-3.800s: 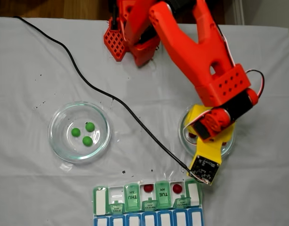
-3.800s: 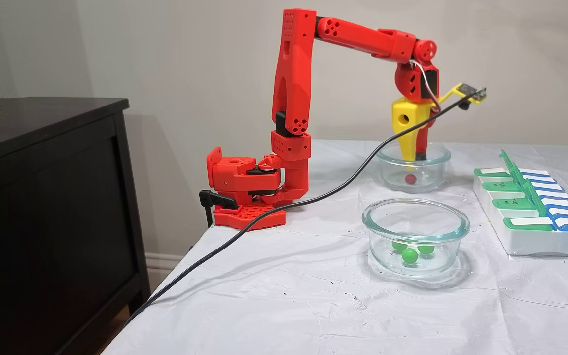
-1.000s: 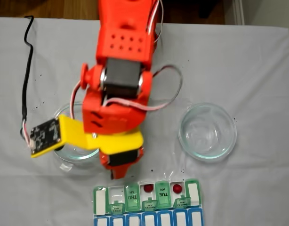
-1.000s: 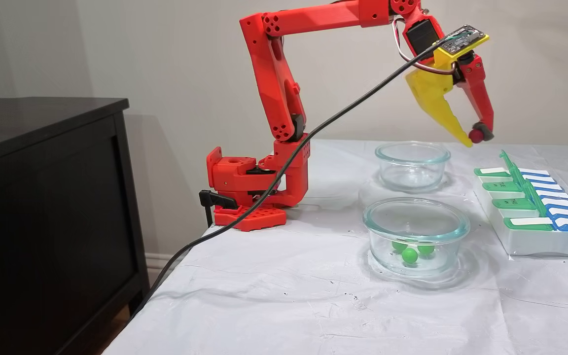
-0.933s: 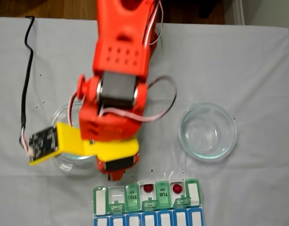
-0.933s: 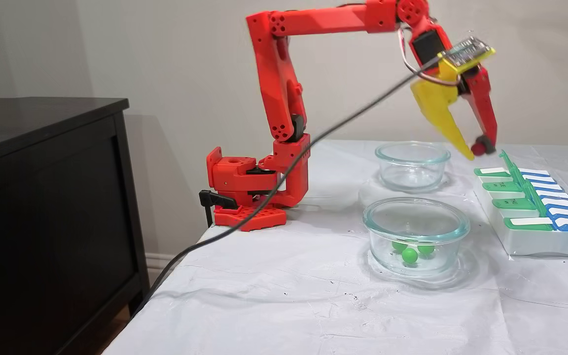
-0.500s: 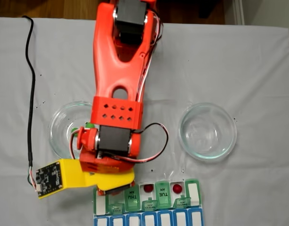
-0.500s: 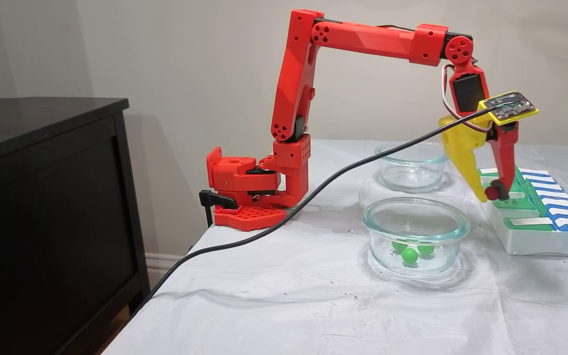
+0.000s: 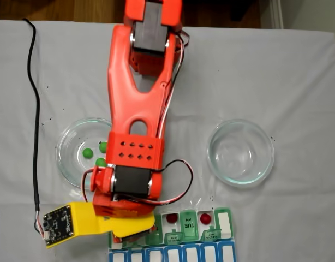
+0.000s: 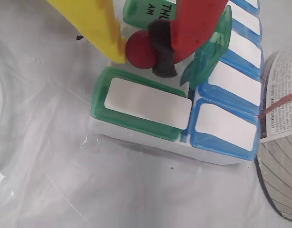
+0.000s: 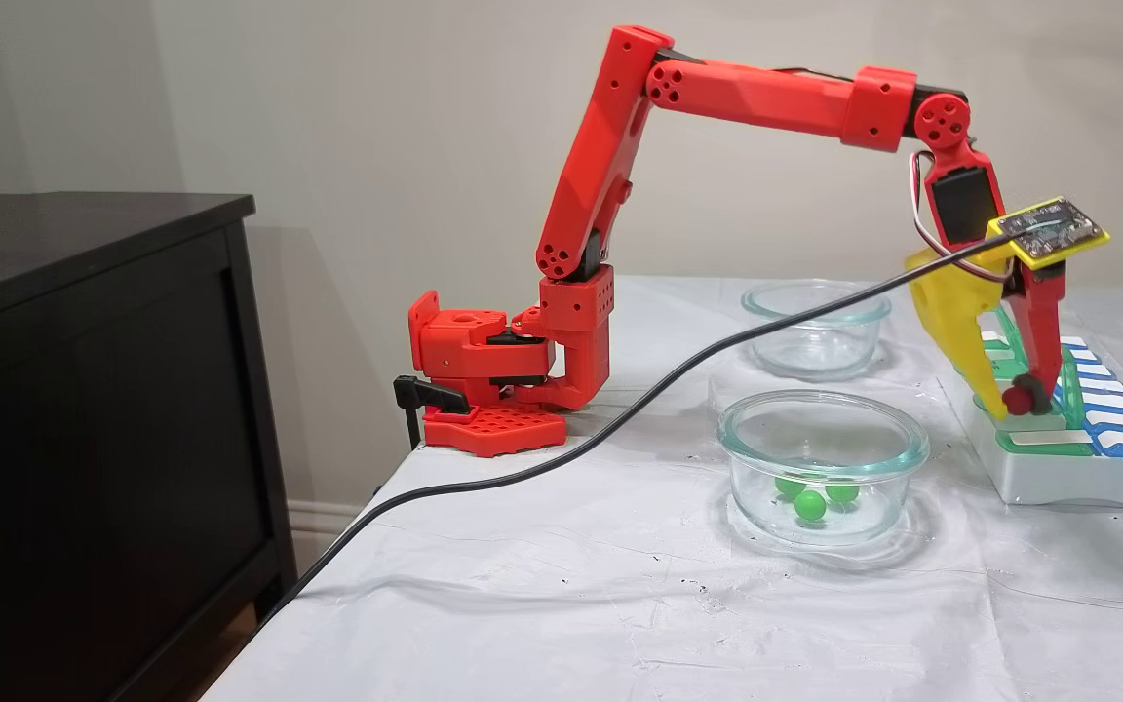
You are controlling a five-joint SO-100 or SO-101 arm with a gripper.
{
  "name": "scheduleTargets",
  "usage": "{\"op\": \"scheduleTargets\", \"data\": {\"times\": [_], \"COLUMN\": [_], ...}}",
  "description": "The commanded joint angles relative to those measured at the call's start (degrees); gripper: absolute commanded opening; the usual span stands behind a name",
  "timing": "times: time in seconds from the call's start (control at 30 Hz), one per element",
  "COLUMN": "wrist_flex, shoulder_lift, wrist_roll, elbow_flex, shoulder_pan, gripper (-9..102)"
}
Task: Sort medicines into box.
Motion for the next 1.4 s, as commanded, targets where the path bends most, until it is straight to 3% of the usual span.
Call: {"op": "scheduleTargets", "data": {"times": [0.0, 0.1, 0.63, 0.7, 0.83, 1.03, 1.17, 1.37], "wrist_flex": [-4.4, -6.1, -0.8, 3.9, 17.7, 29.4, 38.7, 38.3], "shoulder_lift": [5.4, 7.6, 12.8, 12.8, 10.1, 14.1, 12.4, 17.9], "wrist_roll": [-0.1, 0.1, -3.3, -6.0, -13.5, -22.6, -34.9, -52.0], "elbow_flex": [-0.4, 3.1, 5.4, 2.8, -6.1, -8.3, -11.9, -1.5], "shoulder_pan": [-1.3, -1.6, -2.5, -2.5, -1.6, 1.0, 3.4, 10.3], "gripper": [6, 15, 23, 20, 0, 0, 0, 0]}}
